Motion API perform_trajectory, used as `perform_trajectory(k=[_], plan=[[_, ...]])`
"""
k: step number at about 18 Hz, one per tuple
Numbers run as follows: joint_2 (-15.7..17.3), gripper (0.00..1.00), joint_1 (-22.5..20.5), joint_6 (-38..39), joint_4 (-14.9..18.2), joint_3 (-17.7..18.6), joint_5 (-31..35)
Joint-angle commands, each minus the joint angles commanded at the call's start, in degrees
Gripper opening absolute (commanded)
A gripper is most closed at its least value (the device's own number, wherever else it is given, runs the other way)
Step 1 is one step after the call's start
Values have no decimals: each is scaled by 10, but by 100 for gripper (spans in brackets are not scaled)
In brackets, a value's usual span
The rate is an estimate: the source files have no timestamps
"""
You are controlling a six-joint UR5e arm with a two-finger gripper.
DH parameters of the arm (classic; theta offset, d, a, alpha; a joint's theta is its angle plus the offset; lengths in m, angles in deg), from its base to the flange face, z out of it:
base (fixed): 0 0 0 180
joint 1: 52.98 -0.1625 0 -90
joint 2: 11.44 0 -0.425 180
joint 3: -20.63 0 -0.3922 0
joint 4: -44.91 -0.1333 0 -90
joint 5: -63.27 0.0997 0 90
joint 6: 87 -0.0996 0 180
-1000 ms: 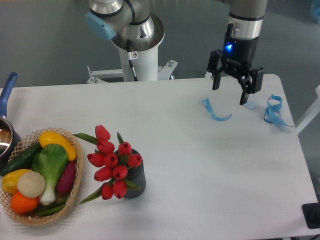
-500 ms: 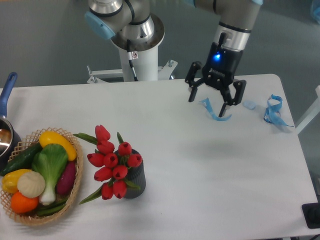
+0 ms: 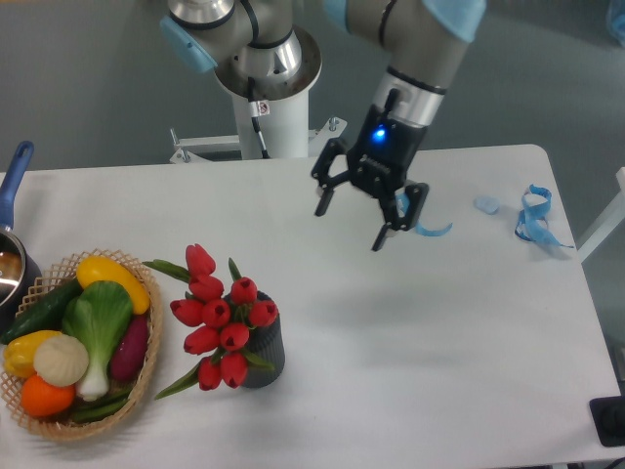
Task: Pick up the flowers from the vase
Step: 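Move the open gripper across the table toward the red tulips, then lower the gripper around the tulip stems above the grey vase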
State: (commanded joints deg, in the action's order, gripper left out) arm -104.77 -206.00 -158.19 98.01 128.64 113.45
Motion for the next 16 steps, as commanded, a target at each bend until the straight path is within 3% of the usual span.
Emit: perform_trajectory(k=[2, 8, 16], plan=[[-13, 100, 28, 1, -16, 0, 2], [-38, 100, 56, -3, -51, 5, 0], [-74, 100, 70, -2, -76, -5, -52]])
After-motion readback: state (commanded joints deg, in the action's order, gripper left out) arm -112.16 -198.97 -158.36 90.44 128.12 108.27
